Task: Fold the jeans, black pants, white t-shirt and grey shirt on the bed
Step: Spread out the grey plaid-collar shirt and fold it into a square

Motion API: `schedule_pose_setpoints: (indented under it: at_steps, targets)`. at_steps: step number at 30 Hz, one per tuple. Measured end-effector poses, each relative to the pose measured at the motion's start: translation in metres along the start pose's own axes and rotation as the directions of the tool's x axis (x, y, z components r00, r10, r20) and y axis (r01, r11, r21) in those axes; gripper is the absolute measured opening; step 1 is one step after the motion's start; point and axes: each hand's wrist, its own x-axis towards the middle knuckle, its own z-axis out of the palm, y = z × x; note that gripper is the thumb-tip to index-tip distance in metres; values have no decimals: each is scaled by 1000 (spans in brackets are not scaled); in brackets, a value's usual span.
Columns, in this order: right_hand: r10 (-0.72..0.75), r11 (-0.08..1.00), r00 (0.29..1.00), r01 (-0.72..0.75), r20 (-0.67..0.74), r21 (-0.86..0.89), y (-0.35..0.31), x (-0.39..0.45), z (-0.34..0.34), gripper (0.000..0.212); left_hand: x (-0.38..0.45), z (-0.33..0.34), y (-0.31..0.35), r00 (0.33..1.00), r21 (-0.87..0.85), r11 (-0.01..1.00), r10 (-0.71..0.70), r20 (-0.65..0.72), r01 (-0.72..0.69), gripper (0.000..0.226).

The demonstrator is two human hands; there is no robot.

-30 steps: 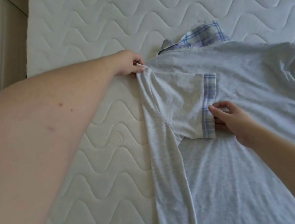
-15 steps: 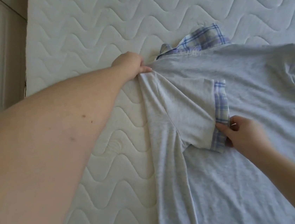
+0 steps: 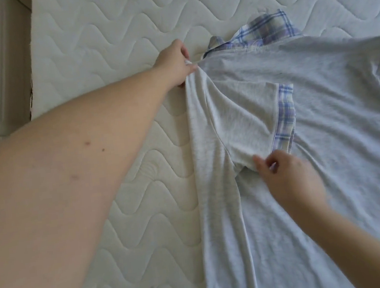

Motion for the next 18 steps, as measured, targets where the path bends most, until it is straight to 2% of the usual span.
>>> schedule_pose_setpoints:
  at_steps: [1, 3, 5, 6, 7, 9, 10, 11, 12, 15, 16, 18]
  targets:
    - [-19, 1000, 995, 21, 97, -24, -6, -7, 6, 39, -4, 7, 2, 996, -44, 999, -32, -85, 28, 36]
    - [-37, 999, 965, 35, 260, 12, -16, -16, 19, 37, -15, 20, 3, 963, -252, 948, -236, -134, 197, 49]
    - [-23, 977, 945, -47, 327, 206, -24, -17, 28, 39, -26, 29, 0, 900, -440, 812, -436, -22, 383, 63]
    - [13, 933, 935, -139, 356, 331, -27, -18, 32, 40, -31, 32, -3, 885, -498, 752, -459, 76, 433, 65]
    - [66, 848, 913, -264, 402, 459, -30, -18, 35, 40, -36, 35, -5, 880, -521, 718, -444, 169, 462, 62]
    - [151, 576, 842, -501, 518, 647, -32, -18, 42, 38, -45, 36, -8, 867, -476, 725, -406, 287, 497, 58]
    - [172, 485, 823, -549, 542, 680, -32, -18, 44, 35, -47, 36, -9, 862, -444, 741, -394, 320, 503, 56]
    - [182, 462, 817, -562, 547, 686, -32, -18, 46, 31, -49, 36, -10, 862, -420, 758, -385, 330, 499, 55]
    - [183, 503, 828, -542, 530, 673, -30, -18, 49, 28, -50, 36, -10, 872, -412, 774, -375, 315, 481, 52]
    - [135, 739, 880, -396, 456, 545, -24, -18, 56, 11, -54, 31, -11, 896, -457, 771, -380, 228, 444, 39]
    - [104, 773, 880, -366, 464, 519, -21, -21, 57, 9, -54, 30, -11, 897, -481, 758, -393, 199, 439, 37]
    - [43, 740, 847, -383, 529, 553, -15, -28, 58, 6, -57, 31, -12, 885, -573, 691, -441, 150, 441, 38]
